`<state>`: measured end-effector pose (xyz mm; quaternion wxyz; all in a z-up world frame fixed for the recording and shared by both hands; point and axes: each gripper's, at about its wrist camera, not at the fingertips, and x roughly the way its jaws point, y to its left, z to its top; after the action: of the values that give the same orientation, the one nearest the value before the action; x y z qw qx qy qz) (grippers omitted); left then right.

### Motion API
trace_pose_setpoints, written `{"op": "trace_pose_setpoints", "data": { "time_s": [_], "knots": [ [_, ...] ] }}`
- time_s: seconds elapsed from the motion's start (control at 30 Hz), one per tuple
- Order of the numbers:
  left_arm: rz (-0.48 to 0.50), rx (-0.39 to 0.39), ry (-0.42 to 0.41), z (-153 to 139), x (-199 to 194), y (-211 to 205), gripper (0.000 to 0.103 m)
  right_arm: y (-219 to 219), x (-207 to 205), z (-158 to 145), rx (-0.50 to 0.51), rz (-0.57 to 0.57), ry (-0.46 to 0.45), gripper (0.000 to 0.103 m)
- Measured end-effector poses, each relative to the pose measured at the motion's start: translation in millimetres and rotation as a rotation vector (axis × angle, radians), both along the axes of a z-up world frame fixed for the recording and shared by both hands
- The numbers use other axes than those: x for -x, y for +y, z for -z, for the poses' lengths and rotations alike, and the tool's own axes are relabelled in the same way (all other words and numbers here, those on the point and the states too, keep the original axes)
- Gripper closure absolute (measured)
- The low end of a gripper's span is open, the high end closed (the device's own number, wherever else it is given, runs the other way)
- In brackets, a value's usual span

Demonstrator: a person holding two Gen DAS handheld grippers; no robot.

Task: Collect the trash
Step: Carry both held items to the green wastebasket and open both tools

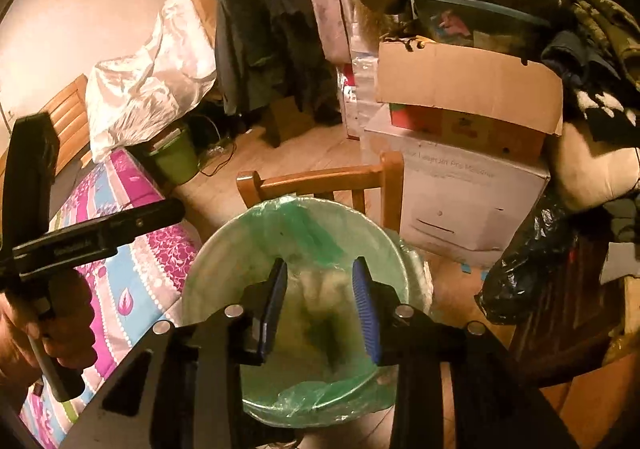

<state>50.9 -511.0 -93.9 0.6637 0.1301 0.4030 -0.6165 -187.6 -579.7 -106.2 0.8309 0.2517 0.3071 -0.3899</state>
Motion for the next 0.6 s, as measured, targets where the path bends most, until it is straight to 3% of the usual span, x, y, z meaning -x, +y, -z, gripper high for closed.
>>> {"op": "trace_pose_setpoints", "data": {
  "time_s": [0.1, 0.3, 0.47, 0.6],
  "knots": [
    [-0.022, 0.013, -0.012, -4, -2, 7, 0.029, 0, 0, -3, 0.005, 0.001, -0.009, 0.068],
    [-0.1, 0.029, -0.112, -11, -7, 31, 0.029, 9, -10, -11, 0.039, -0.028, -0.037, 0.068],
    [-0.294, 0.048, -0.238, -14, -22, 80, 0.029, 25, -30, -15, 0.071, -0.075, -0.068, 0.068],
    [-0.458, 0.021, -0.37, -10, -37, 129, 0.029, 53, -59, -19, 0.109, -0.133, -0.118, 0.068]
  ]
}}
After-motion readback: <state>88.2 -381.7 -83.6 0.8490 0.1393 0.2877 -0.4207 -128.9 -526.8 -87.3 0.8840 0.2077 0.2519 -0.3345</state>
